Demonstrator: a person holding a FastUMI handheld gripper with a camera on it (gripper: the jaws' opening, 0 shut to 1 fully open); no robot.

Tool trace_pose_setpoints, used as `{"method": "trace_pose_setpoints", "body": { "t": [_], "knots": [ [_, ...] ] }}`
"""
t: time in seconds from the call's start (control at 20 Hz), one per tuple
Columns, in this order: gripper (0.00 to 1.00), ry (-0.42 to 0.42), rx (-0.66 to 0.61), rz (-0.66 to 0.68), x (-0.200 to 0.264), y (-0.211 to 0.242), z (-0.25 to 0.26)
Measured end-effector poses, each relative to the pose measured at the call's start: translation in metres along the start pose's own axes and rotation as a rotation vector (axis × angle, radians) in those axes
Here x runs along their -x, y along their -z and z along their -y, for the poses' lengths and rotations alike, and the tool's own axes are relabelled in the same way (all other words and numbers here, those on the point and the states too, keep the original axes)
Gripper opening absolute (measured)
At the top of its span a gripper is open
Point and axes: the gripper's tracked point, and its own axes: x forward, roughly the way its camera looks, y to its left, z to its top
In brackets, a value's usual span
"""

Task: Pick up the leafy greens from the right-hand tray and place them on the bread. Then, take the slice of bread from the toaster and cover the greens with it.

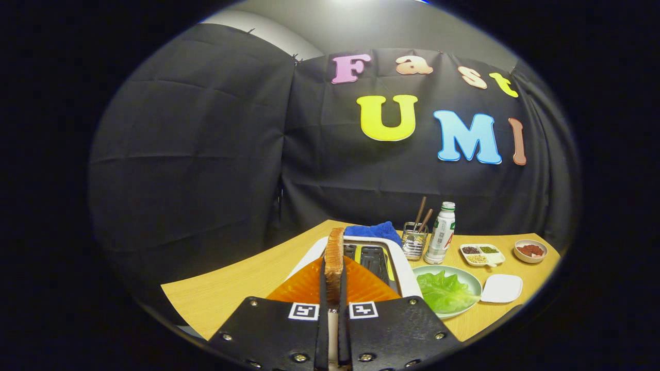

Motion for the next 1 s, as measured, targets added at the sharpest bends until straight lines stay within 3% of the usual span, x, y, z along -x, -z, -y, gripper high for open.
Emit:
{"method": "trace_pose_setpoints", "body": {
  "t": [0.1,0.65,1.0],
  "knots": [
    [0.02,-0.013,0.005,0.023,0.001,-0.009,-0.001],
    [0.02,-0.056,-0.087,0.121,0.027,-0.074,0.011],
    [0.02,-0.04,-0.098,0.138,0.04,-0.093,0.039]
  ]
}}
